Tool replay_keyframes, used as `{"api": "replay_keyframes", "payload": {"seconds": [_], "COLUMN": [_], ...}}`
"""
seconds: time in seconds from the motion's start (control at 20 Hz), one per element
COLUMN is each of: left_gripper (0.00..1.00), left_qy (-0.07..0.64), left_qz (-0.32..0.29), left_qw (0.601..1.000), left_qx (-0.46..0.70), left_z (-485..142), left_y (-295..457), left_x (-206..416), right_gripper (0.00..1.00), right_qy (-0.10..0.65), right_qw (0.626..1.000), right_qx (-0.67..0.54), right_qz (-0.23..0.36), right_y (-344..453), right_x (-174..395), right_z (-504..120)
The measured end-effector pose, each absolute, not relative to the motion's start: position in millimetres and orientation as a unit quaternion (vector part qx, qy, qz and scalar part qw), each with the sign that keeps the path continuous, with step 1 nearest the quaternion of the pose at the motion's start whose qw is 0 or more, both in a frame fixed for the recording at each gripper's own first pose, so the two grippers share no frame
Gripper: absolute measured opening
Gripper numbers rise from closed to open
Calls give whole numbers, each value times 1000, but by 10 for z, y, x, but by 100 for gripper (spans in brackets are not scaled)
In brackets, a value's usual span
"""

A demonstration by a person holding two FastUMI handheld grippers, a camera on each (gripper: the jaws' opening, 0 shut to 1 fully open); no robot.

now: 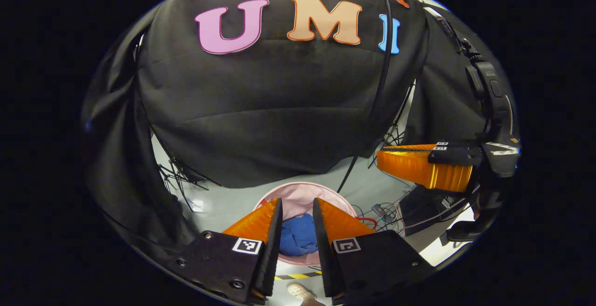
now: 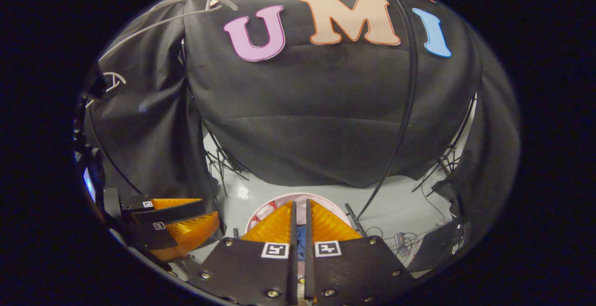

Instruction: Grasp the clothes on the hanger with both hands and then place them into the laundry hamper below.

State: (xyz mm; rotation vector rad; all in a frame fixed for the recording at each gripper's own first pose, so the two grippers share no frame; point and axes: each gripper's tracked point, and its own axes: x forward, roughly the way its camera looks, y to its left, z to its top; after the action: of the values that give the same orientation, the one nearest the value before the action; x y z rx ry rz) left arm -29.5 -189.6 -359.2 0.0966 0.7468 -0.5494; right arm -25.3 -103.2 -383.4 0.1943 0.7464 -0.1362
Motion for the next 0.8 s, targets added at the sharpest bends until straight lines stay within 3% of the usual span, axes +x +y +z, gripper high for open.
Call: {"api": "replay_keyframes", "payload": {"seconds": [0.25, 0.75, 0.8], "left_gripper": [42, 40, 44], "left_qy": [293, 128, 110], "left_qz": [-260, -262, -264], "left_qw": [920, 956, 957], "left_qx": [25, -34, -40], "left_z": [-2958, -1091, -915], "left_y": [-1911, -1946, -1954], "left_x": [-57, 230, 243], "right_gripper": [6, 6, 6], "right_qy": [297, 135, 121], "right_qw": [949, 988, 990], "right_qx": [83, 58, 58], "right_qz": [-63, -54, -52], "right_y": [-1026, -943, -925], "right_x": [-57, 200, 195], "right_z": [-3156, -1364, -1198]}}
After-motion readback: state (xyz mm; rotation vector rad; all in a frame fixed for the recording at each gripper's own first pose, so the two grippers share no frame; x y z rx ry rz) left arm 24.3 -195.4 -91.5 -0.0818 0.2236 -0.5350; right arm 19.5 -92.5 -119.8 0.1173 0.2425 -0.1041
